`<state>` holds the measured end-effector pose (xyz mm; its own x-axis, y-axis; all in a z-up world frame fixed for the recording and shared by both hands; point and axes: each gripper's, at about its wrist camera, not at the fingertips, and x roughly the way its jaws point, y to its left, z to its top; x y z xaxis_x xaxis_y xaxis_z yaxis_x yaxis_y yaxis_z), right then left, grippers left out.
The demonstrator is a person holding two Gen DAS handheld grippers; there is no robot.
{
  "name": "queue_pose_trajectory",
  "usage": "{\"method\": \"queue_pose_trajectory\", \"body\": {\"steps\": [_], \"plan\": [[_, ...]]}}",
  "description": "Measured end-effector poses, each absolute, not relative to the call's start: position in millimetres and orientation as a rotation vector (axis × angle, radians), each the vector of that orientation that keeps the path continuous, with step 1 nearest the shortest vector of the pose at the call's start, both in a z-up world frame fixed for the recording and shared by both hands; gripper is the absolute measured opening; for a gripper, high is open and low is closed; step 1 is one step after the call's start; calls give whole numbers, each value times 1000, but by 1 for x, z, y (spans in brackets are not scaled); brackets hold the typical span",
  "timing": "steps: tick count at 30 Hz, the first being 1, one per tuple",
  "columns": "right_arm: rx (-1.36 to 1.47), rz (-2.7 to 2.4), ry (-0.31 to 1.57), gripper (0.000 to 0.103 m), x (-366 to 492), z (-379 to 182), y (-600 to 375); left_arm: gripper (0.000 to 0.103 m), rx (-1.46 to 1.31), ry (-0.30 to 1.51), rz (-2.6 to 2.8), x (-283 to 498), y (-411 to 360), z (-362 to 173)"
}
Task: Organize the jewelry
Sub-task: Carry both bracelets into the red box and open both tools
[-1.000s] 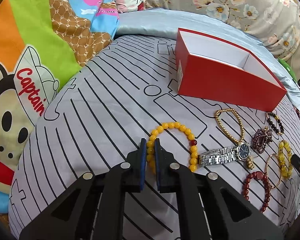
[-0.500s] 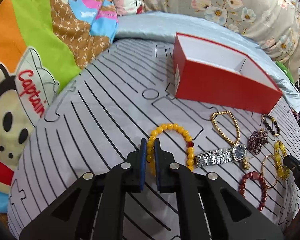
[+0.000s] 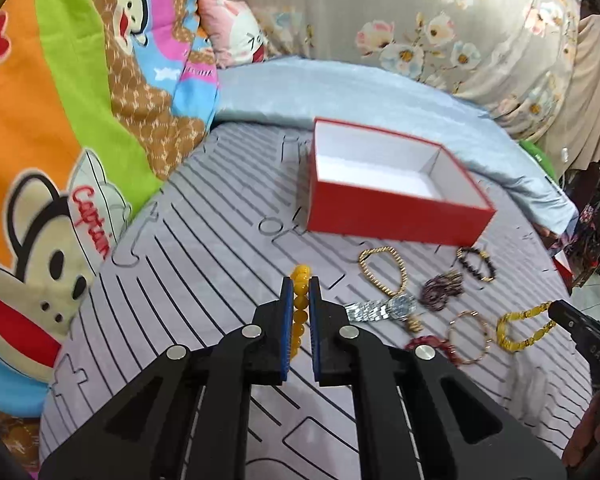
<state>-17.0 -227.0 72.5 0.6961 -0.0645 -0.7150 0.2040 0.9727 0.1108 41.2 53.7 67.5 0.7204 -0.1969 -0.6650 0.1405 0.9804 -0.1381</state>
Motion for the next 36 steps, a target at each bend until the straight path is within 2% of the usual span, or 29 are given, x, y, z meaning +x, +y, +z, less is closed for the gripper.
{"method": "queue_pose_trajectory", "body": {"steps": [10,20,28,34,36], "plan": [[175,-65,718,9,3,124,-225,7,-69,658,-272,52,35,127],[146,38,662,9,111,159,-207,7,-101,645,-336,158,1,146],[155,66,735,9,214,125,-212,7,-48,694,-315,242,-26,111],[130,42,805,9,258,86,-216,7,-14,739,-291,277,-37,82],[103,16,809,14,265,77,-217,8,2,740,-274,283,-39,77]]}}
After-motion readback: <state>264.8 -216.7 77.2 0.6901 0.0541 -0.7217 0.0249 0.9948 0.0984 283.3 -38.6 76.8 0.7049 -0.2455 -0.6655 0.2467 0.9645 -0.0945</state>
